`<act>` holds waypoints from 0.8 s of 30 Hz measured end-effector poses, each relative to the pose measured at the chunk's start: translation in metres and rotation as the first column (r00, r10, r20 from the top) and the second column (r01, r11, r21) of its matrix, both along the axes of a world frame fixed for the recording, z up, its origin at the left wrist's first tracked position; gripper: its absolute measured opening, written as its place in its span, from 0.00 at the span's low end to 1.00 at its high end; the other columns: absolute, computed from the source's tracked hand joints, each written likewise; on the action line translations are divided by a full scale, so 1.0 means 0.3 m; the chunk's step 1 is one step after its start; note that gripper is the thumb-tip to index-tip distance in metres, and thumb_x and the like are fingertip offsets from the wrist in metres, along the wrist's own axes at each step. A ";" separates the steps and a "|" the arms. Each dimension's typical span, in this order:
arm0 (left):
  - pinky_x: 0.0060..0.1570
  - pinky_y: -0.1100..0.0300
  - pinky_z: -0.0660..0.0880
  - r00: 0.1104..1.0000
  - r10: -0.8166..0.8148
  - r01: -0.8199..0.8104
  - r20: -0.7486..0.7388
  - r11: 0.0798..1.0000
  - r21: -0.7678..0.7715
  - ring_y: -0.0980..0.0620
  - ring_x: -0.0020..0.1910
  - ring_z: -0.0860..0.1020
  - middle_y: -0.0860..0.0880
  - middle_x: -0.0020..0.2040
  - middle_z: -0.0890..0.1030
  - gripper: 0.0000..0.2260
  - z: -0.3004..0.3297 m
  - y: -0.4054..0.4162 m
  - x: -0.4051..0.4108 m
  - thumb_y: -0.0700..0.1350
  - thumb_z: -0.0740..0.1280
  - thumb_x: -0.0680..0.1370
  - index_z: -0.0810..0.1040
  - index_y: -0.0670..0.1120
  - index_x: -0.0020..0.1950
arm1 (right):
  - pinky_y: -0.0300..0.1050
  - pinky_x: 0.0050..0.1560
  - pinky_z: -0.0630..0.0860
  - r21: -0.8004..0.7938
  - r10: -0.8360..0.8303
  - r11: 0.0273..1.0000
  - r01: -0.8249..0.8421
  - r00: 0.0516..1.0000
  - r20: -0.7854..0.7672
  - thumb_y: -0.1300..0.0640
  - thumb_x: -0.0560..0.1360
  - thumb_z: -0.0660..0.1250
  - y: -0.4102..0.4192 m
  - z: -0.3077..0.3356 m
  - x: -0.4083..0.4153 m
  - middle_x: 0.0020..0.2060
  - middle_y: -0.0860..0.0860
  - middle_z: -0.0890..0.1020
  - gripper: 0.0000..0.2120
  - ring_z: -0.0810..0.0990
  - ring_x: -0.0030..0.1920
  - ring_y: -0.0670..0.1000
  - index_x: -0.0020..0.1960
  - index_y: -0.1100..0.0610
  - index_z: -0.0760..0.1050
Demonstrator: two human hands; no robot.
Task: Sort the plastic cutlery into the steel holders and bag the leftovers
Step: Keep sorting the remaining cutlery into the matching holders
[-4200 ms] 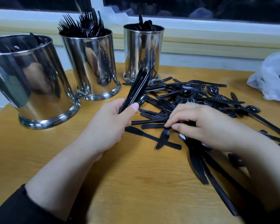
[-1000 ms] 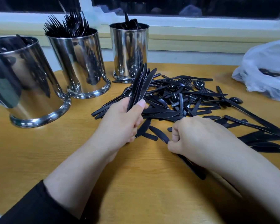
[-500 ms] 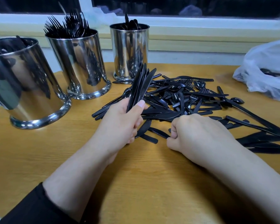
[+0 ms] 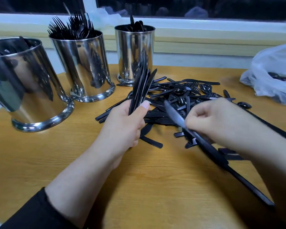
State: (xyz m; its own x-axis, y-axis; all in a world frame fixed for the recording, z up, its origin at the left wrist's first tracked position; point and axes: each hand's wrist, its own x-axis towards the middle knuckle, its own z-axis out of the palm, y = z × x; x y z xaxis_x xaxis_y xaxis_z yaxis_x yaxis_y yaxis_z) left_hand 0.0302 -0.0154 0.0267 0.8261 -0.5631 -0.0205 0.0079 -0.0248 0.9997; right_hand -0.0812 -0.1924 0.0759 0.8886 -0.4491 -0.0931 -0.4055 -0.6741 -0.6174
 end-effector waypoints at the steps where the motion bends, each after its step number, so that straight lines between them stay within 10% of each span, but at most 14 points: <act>1: 0.26 0.59 0.58 1.000 -0.010 0.010 -0.005 1.000 0.004 0.54 0.27 0.61 0.52 0.31 0.66 0.14 0.001 -0.002 -0.004 0.54 0.63 0.84 0.78 0.45 0.59 | 0.40 0.28 0.69 0.152 -0.034 0.988 0.019 0.995 0.097 0.57 0.73 0.66 -0.011 0.004 0.001 0.25 0.52 0.76 0.10 0.71 0.26 0.49 0.38 0.62 0.79; 4: 0.25 0.59 0.67 0.998 -0.063 0.062 0.029 0.998 0.027 0.52 0.26 0.67 0.51 0.31 0.69 0.13 0.000 -0.021 -0.029 0.53 0.61 0.85 0.78 0.45 0.54 | 0.43 0.29 0.70 0.478 -0.108 0.878 -0.029 0.961 0.255 0.65 0.76 0.65 -0.023 0.000 0.013 0.28 0.56 0.79 0.11 0.73 0.29 0.53 0.34 0.63 0.77; 8: 0.37 0.51 0.82 0.990 -0.134 0.134 -0.045 0.991 -0.011 0.45 0.34 0.83 0.46 0.36 0.84 0.12 -0.001 -0.059 -0.071 0.51 0.62 0.85 0.77 0.43 0.54 | 0.39 0.30 0.71 0.532 -0.101 0.843 -0.083 0.946 0.308 0.66 0.78 0.67 -0.019 -0.014 0.021 0.33 0.57 0.83 0.09 0.76 0.30 0.49 0.38 0.63 0.78; 17: 0.24 0.61 0.63 0.974 -0.194 0.191 -0.119 0.981 -0.041 0.52 0.25 0.66 0.49 0.32 0.74 0.12 0.000 -0.113 -0.113 0.52 0.62 0.85 0.79 0.44 0.57 | 0.44 0.34 0.71 0.216 -0.046 0.976 -0.021 0.953 0.300 0.52 0.77 0.72 -0.053 -0.038 -0.004 0.30 0.48 0.83 0.10 0.74 0.29 0.46 0.38 0.54 0.83; 24: 0.25 0.62 0.59 0.980 -0.150 0.149 -0.129 0.989 -0.021 0.55 0.27 0.61 0.51 0.34 0.68 0.07 -0.009 -0.104 -0.083 0.52 0.67 0.83 0.81 0.54 0.47 | 0.41 0.33 0.68 -0.155 0.099 0.978 -0.140 0.965 -0.244 0.36 0.69 0.74 -0.173 0.003 -0.090 0.26 0.43 0.77 0.15 0.71 0.26 0.43 0.39 0.47 0.82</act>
